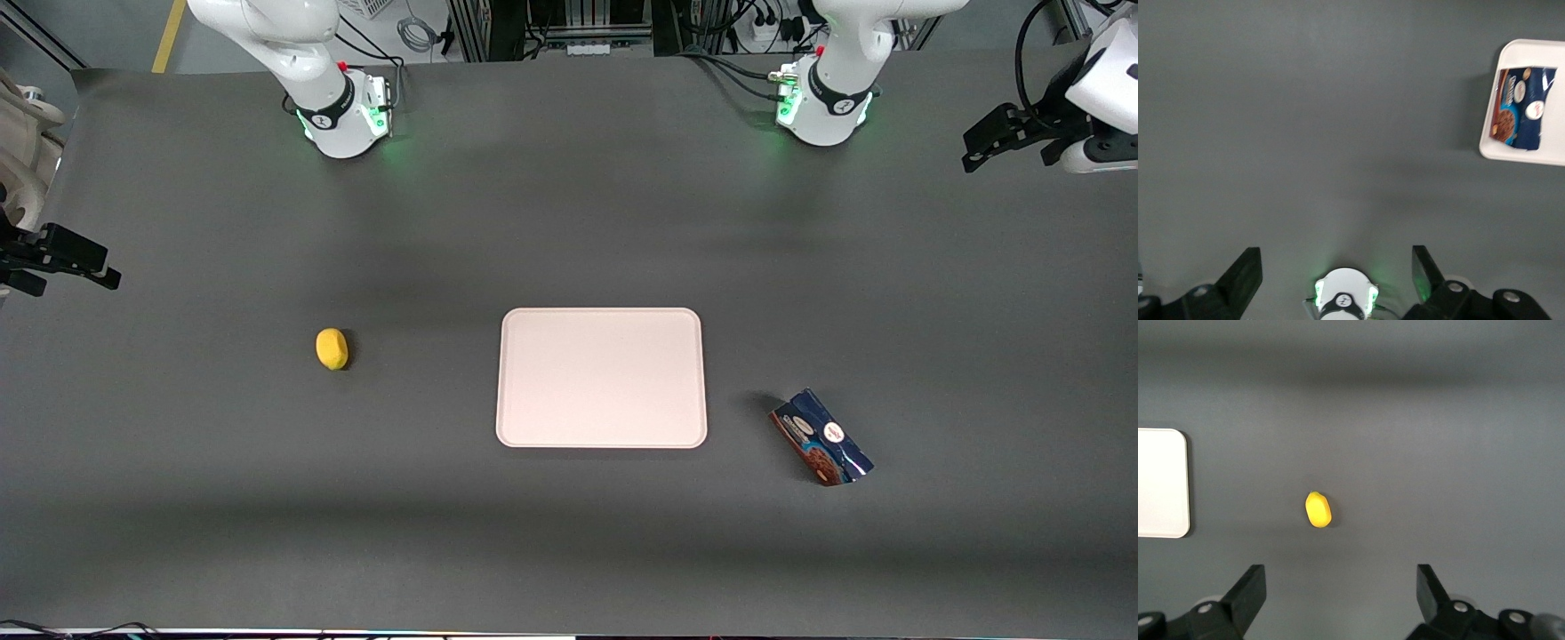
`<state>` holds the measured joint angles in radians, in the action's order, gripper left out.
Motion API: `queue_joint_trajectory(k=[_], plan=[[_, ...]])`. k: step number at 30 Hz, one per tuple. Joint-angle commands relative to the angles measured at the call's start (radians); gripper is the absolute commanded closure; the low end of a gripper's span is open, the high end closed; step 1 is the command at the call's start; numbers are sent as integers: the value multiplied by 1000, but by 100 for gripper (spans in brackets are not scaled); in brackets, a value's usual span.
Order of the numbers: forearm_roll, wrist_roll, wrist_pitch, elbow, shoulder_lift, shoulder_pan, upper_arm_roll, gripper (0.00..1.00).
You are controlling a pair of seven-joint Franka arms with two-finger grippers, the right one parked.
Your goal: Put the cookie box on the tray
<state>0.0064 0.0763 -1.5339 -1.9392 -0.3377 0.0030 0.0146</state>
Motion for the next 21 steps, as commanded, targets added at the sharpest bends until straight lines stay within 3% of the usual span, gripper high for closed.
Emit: queue_joint_trajectory(k=[1,15,21], plan=[[6,-1,21,29,14,-8,-4,0],[6,3,21,54,17,-8,-4,0],[4,10,37,146,68,-9,1,0]])
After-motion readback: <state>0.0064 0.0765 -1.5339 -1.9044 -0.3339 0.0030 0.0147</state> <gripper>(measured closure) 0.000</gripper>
